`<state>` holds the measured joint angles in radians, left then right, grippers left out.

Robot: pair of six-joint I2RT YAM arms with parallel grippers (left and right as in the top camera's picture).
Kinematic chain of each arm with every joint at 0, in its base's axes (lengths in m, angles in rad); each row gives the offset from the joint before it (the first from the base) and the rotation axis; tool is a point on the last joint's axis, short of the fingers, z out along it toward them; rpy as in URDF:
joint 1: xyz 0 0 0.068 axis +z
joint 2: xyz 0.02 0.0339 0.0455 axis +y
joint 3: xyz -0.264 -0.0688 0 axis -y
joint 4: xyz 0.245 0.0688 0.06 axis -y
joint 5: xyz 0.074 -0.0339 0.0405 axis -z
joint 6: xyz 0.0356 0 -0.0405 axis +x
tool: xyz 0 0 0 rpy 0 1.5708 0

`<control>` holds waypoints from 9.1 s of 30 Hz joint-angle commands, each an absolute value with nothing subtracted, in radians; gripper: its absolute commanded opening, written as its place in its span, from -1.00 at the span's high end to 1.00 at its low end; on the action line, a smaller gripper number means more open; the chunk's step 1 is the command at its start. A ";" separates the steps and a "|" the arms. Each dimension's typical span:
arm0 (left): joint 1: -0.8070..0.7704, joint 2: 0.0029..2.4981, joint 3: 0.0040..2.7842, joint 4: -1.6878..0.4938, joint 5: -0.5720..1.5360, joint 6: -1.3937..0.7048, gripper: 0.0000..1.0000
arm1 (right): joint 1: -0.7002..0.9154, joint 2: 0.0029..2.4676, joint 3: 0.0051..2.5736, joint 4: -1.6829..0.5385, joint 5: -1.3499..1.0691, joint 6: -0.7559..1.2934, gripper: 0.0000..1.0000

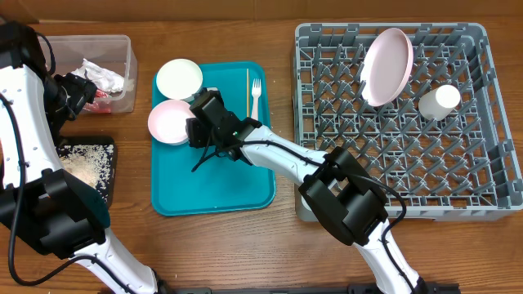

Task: Sort waste into correct bins and load items into the dishwasher rack
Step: 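Return the right gripper to the pink bowl and grip its rim, then lift the pink bowl and carry it right over the dish rack, then lower the pink bowl into the rack's right side, then reposition the pink bowl upright in the rack center and release it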

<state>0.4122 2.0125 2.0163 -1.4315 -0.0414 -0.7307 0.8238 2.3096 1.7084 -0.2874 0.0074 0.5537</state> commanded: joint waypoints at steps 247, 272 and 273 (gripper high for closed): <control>0.405 2.016 2.015 -1.431 -0.052 -0.741 -1.00 | -0.192 1.562 1.418 -1.079 -0.768 0.081 0.92; 0.405 2.016 2.015 -1.431 -0.052 -0.741 -1.00 | -0.218 1.562 1.190 -0.933 -1.049 0.000 0.92; 0.405 2.016 2.015 -1.431 -0.052 -0.741 -1.00 | -0.228 1.562 1.190 -0.936 -1.059 0.001 0.92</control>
